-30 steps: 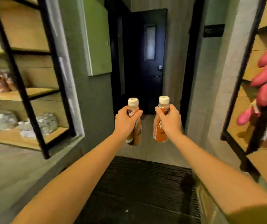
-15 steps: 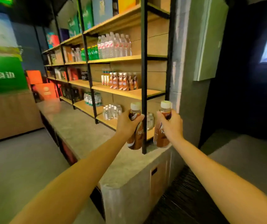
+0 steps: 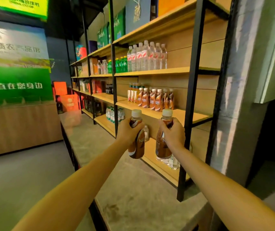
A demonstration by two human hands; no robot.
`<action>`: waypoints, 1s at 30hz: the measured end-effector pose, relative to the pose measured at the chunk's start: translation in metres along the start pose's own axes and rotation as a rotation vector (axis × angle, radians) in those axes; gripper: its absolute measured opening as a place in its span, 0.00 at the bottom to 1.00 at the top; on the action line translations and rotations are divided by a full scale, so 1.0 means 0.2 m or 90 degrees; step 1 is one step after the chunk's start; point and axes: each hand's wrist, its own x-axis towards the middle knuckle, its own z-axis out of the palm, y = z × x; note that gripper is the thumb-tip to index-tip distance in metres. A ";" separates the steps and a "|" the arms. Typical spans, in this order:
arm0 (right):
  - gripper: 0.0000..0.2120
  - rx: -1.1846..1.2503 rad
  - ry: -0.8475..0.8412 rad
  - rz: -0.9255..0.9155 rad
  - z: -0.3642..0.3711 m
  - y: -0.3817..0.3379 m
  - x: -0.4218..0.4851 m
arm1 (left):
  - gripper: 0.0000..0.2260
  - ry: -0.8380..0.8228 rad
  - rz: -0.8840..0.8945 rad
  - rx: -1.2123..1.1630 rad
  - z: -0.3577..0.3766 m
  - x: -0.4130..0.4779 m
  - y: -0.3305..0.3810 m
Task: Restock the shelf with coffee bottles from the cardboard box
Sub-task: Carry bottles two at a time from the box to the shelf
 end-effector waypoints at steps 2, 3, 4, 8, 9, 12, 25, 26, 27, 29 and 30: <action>0.15 -0.002 0.008 0.003 0.09 0.04 0.16 | 0.08 -0.012 -0.001 -0.018 0.05 0.17 -0.07; 0.15 -0.004 0.016 0.004 0.13 0.06 0.23 | 0.08 -0.018 0.005 -0.021 0.07 0.24 -0.09; 0.15 -0.013 0.026 0.005 0.17 0.08 0.30 | 0.08 -0.022 0.014 -0.021 0.09 0.31 -0.12; 0.16 -0.045 0.050 0.018 0.30 0.18 0.54 | 0.13 -0.057 0.031 -0.022 0.20 0.57 -0.22; 0.16 -0.051 0.055 0.020 0.33 0.20 0.59 | 0.14 -0.064 0.030 -0.026 0.22 0.63 -0.24; 0.18 -0.071 0.074 0.025 0.40 0.27 0.73 | 0.15 -0.086 0.036 -0.050 0.29 0.82 -0.31; 0.15 -0.164 0.334 0.058 0.83 0.54 1.44 | 0.15 -0.334 0.181 -0.140 0.62 1.86 -0.65; 0.16 -0.173 0.356 0.063 0.86 0.55 1.49 | 0.16 -0.357 0.188 -0.147 0.63 1.93 -0.65; 0.16 -0.179 0.379 0.068 0.87 0.56 1.53 | 0.16 -0.375 0.199 -0.154 0.65 1.99 -0.66; 0.16 -0.194 0.420 0.076 0.88 0.57 1.61 | 0.18 -0.401 0.215 -0.163 0.72 2.11 -0.68; 0.16 -0.207 0.436 0.078 0.88 0.57 1.64 | 0.19 -0.414 0.215 -0.164 0.74 2.15 -0.68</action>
